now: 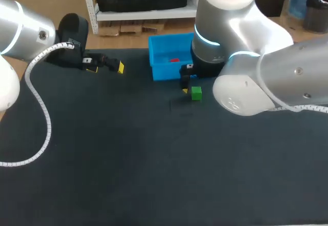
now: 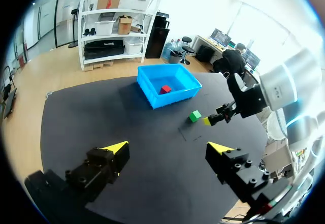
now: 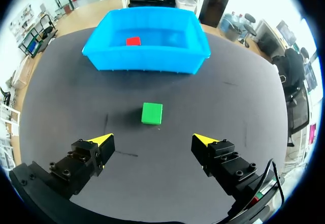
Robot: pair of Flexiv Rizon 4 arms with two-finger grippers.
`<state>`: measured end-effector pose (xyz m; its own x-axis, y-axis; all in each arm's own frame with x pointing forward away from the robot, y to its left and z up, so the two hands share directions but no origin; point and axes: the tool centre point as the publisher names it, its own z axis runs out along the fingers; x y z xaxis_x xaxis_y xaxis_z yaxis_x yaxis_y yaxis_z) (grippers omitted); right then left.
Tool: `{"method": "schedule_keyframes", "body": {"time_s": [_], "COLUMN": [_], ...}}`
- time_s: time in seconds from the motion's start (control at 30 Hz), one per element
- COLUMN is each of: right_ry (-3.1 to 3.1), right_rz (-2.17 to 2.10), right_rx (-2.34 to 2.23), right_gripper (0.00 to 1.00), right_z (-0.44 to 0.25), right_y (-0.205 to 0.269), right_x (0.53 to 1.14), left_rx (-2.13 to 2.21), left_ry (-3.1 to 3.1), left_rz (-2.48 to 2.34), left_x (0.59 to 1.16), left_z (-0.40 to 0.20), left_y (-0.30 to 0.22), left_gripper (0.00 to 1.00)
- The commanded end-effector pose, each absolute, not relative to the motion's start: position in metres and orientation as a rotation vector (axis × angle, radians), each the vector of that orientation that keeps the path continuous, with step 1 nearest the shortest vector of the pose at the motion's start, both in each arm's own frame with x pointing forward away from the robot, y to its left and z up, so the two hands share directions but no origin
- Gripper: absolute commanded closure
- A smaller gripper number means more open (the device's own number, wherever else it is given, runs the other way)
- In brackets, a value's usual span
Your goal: Use the left arm to pick the red cube and place it into the blue plastic box first, then use the right arm to grasp the green cube and put it into the same blue plastic box after the first action is fully finished.
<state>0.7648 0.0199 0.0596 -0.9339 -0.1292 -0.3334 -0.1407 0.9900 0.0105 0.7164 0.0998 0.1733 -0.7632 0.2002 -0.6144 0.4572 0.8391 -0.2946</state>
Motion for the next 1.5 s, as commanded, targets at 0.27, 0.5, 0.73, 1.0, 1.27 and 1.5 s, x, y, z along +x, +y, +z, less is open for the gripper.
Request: {"method": "schedule_keyframes", "body": {"time_s": [0.27,0.5,0.73,1.0,1.27,1.5], "right_ry": [2.802,2.811,2.822,2.833,2.846,2.86], "right_rz": [0.012,0.016,0.017,0.008,0.0,-0.004], "right_rx": [-0.206,-0.22,-0.229,-0.237,-0.225,-0.193], "right_gripper": [0.0,0.0,0.0,0.0,0.0,0.73], "right_z": [0.034,0.021,0.012,0.005,0.002,-0.002], "right_y": [0.028,0.03,0.028,0.028,0.019,0.016], "right_x": [0.791,0.804,0.812,0.816,0.815,0.816], "left_rx": [0.482,0.482,0.482,0.482,0.482,0.482], "left_ry": [2.429,2.429,2.429,2.429,2.429,2.429], "left_rz": [-0.589,-0.589,-0.589,-0.589,-0.589,-0.589], "left_x": [0.716,0.716,0.716,0.716,0.716,0.716], "left_z": [0.173,0.173,0.173,0.173,0.173,0.173], "left_y": [0.101,0.101,0.101,0.101,0.101,0.101], "left_gripper": [0.0,0.0,0.0,0.0,0.0,0.0]}}
